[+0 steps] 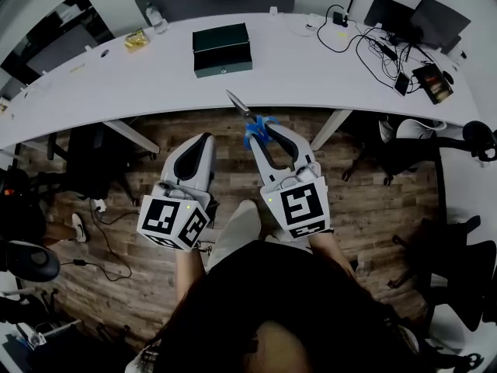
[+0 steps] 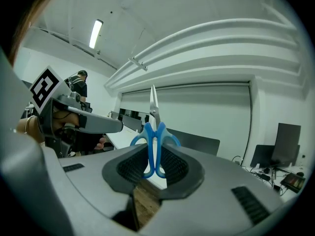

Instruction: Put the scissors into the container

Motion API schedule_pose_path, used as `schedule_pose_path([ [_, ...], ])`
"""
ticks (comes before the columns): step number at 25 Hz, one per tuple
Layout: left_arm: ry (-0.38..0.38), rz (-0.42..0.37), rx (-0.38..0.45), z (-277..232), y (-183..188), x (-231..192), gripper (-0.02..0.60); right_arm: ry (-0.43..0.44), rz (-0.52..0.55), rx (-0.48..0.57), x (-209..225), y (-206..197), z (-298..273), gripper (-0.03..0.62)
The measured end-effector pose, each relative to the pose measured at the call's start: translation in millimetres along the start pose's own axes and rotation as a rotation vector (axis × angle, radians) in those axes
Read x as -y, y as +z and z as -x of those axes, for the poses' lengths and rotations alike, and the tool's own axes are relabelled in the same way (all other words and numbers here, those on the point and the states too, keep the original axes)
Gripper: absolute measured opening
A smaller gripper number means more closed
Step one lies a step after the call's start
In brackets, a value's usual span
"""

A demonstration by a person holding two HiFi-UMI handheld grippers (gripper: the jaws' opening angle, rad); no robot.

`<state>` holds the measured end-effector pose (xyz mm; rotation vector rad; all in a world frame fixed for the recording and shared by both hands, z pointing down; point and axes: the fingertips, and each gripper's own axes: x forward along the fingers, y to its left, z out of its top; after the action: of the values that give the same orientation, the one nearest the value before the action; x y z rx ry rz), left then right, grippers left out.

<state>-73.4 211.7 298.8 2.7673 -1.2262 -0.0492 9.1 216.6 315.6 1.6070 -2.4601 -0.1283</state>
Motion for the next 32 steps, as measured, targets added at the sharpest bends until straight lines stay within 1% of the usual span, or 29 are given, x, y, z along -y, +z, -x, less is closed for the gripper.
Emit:
schedule_pose_path([
  [12, -0.020, 0.015, 0.002, -32.0, 4.0, -54.9, 0.011, -0.003, 0.020, -0.019, 5.0, 3.4, -64.0, 0.087],
  [22, -0.059, 0.018, -0.010, -52.7, 9.1, -99.6, 0.011, -0.041, 0.031, -0.024, 7.3, 16.2, -113.2, 0.087],
  [32, -0.100, 0.033, -0.009, -63.4, 11.4, -122.4, 0.011, -0.064, 0.038, -0.030, 3.5, 22.4, -138.5, 0.087],
])
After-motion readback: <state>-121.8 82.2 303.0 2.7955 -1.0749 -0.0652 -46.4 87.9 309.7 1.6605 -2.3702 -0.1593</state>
